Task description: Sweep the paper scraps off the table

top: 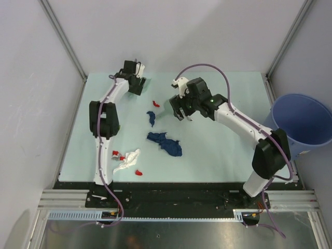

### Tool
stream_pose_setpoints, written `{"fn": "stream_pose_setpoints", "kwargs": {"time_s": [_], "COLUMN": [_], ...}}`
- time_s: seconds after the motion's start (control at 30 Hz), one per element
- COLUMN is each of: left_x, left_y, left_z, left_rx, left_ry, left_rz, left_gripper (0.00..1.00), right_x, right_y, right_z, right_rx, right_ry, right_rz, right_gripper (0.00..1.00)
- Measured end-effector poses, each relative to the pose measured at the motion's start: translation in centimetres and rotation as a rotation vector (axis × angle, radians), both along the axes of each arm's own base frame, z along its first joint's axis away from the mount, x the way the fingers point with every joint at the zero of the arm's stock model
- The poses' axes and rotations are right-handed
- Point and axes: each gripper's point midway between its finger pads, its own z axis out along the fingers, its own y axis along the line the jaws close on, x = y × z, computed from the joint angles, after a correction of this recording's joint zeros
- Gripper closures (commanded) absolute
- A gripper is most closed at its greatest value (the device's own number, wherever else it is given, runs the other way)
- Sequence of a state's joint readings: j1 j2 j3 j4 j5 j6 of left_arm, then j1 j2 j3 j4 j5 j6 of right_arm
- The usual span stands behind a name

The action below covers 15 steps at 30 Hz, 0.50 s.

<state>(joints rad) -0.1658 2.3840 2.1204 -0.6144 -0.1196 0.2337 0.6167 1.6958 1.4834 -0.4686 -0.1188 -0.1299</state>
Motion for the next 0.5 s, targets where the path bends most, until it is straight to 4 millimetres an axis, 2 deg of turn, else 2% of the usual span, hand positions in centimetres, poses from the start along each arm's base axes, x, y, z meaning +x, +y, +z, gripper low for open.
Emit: {"fn": "stream_pose_setpoints", "kwargs": {"time_s": [0.13, 0.2, 0.23, 0.27, 0.33, 0.37, 0.5], "left_x": [0.3, -0.2, -0.3, -0.5, -0.7, -0.7, -0.8], "left_y": [-0.1, 0.1, 0.1, 0.3, 0.5, 0.7, 0.8], "left_z": [-1.8, -2.8, -3.2, -3.6, -3.9, -4.0, -4.0], "left_rx": [-0.007, -0.011, -0.012, -0.012, -0.016, -0.018, -0.042], "left_ry": [0.042, 0.075, 0.087, 0.099, 0.113, 0.118, 0.123], "left_rz": [-0.005, -0.004, -0.002, 0.001, 0.011, 0.014, 0.027], "left_gripper": [0.32, 0.42, 0.51, 0.67, 0.83, 1.0, 1.0], "right_x": [-1.3, -1.5, -1.7, -1.9, -2.2, -2.3, -3.0], "right_y": [-0.9, -1.3, -1.6, -1.8, -2.2, -2.5, -3.3], "right_z": [1.7, 2.8, 3.4, 3.9, 4.6, 4.9, 5.3], "right_rx": [0.004, 0.008, 0.014, 0.018, 0.025, 0.029, 0.024], "right_ry": [-0.038, -0.065, -0.079, -0.088, -0.105, -0.111, -0.125], "right_rz": [-0.021, -0.035, -0.041, -0.046, -0.066, -0.076, -0.106], "right_gripper": [0.19, 0.19, 0.19, 0.19, 0.19, 0.19, 0.19]}}
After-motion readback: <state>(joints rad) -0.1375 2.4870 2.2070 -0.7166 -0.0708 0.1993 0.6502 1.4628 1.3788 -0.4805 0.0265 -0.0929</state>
